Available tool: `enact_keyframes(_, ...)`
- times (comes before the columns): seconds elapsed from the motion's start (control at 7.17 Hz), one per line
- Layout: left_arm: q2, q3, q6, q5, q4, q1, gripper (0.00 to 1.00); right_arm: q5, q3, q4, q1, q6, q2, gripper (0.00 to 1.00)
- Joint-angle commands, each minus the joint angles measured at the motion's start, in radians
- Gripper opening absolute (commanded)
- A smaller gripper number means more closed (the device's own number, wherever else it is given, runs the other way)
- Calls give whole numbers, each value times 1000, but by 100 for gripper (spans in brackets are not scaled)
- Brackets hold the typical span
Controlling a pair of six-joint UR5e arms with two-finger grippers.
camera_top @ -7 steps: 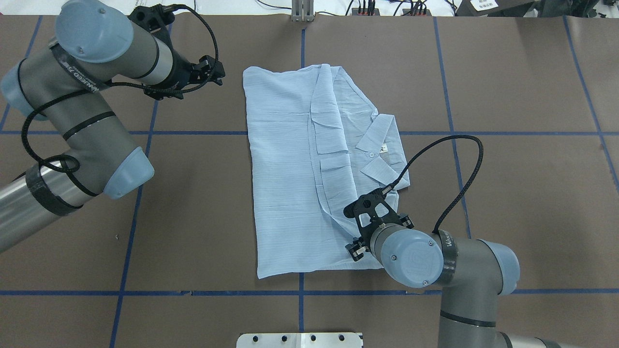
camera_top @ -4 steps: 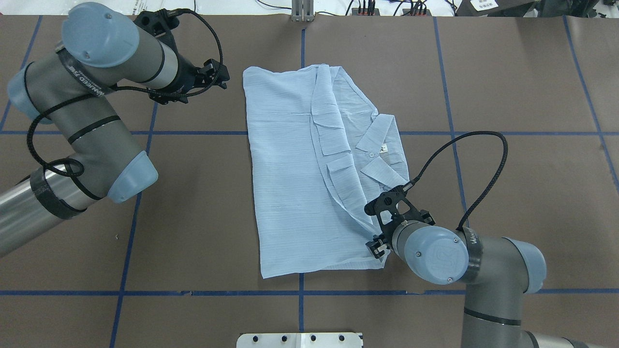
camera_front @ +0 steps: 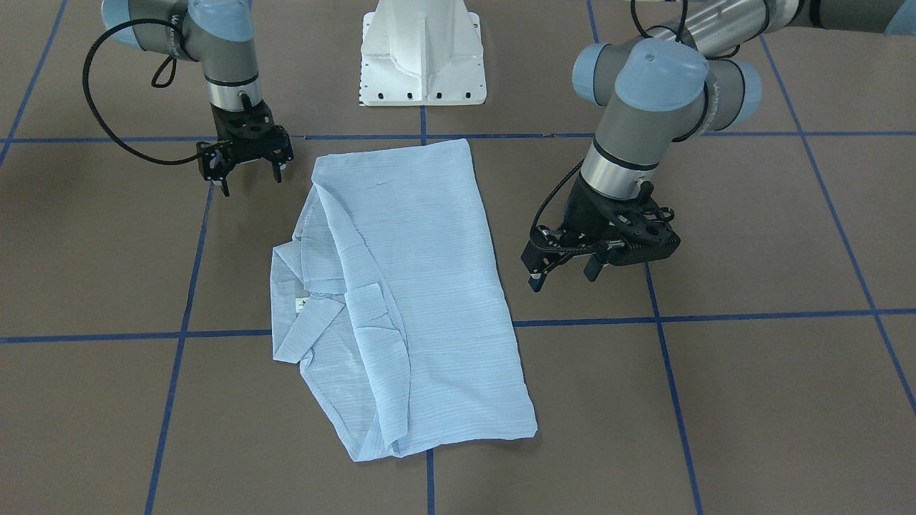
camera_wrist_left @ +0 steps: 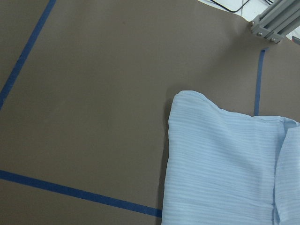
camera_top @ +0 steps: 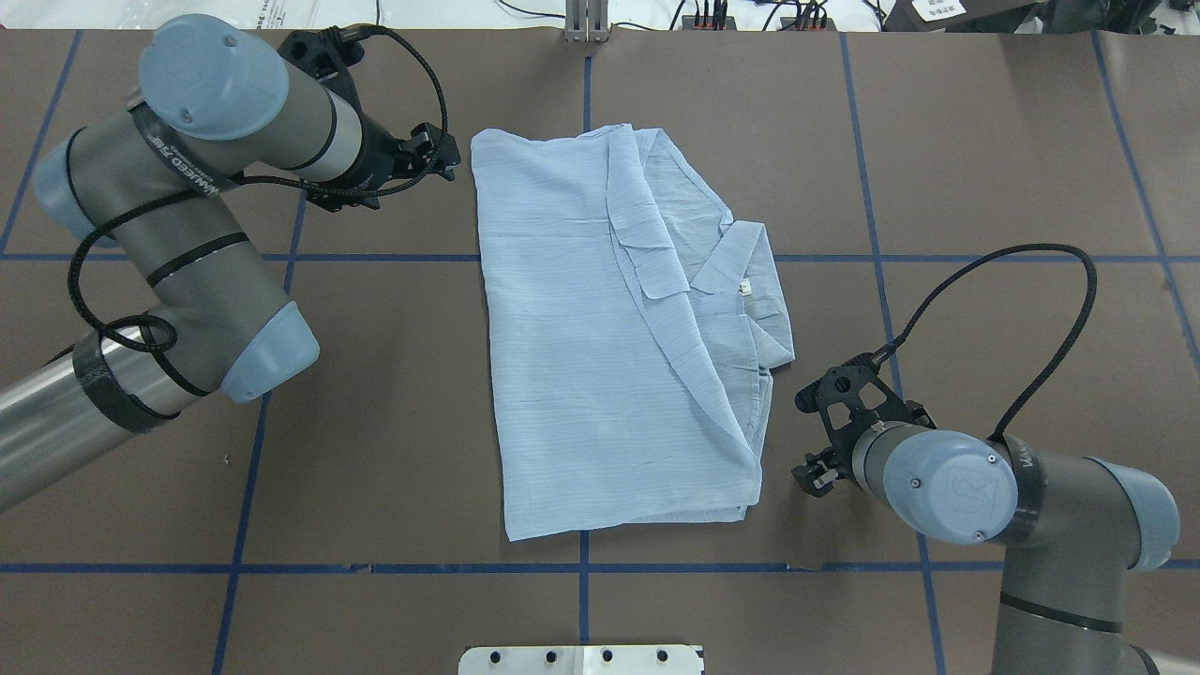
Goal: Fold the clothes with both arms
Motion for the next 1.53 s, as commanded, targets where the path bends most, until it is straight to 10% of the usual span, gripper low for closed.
enact_keyframes(0.0, 2, 1, 2, 1, -2, 0, 100, 76, -16, -4, 74, -11, 134, 100)
enact_keyframes(0.56, 15, 9, 9, 0, -27, 2, 100, 45, -242, -4, 73, -67, 347, 100)
enact_keyframes(1.39, 14, 6, 7, 0, -33, 2, 100, 46, -271, -7, 42, -94, 339, 100)
